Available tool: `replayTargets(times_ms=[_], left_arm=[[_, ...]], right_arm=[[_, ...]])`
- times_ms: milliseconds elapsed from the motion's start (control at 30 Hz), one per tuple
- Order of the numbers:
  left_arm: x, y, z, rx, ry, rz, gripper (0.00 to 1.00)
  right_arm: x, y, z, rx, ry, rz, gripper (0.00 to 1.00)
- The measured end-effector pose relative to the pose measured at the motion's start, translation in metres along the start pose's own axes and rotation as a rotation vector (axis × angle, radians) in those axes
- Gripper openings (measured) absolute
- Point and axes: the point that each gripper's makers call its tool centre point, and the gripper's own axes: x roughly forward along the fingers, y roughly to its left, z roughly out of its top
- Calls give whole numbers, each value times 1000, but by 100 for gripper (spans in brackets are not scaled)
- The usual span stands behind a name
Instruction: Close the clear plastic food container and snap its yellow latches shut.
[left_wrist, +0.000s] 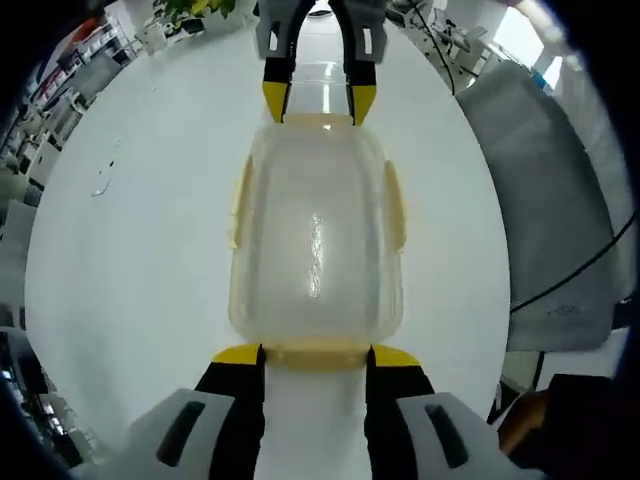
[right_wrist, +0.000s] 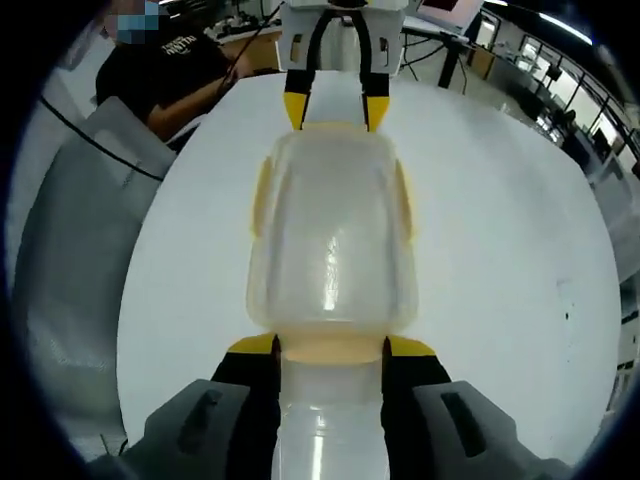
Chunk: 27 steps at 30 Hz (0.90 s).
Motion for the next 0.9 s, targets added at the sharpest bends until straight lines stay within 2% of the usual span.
replayTargets(times_ms=[133, 433, 600, 733, 900], left_arm=[[-9, -9, 9, -11, 25, 7, 33], [-33, -17, 39, -16, -17, 47, 33], [-36, -14, 53, -9, -5, 68, 33], [-37, -13, 74, 2, -30, 78, 33], [-23, -13, 106, 23, -33, 66, 33]], right_arm=[[-13, 7, 1, -18, -17, 2, 35], [-48, 12, -7, -48, -37, -28, 35], [-65, 11, -13, -55, -43, -51, 35], [-77, 10, -29, -49, -39, -61, 35], [-91, 14, -59, -33, -13, -69, 35]])
